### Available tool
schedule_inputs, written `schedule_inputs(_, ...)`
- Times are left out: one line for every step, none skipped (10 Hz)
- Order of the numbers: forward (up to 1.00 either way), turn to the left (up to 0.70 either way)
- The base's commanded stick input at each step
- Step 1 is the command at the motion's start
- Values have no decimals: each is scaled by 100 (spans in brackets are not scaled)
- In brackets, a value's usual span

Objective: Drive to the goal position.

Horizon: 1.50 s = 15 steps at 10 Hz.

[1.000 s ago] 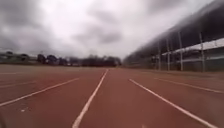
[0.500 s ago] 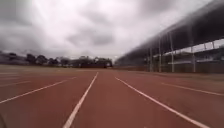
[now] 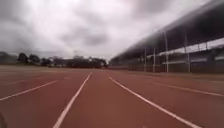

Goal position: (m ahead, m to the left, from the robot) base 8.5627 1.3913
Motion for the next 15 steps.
schedule_inputs(70, 0)
schedule_inputs(70, 0)
schedule_inputs(70, 0)
schedule_inputs(70, 0)
schedule_inputs(70, 0)
schedule_inputs(70, 0)
schedule_inputs(70, 0)
schedule_inputs(70, 0)
schedule_inputs(70, 0)
schedule_inputs(70, 0)
schedule_inputs(70, 0)
schedule_inputs(70, 0)
schedule_inputs(70, 0)
schedule_inputs(70, 0)
schedule_inputs(70, 0)
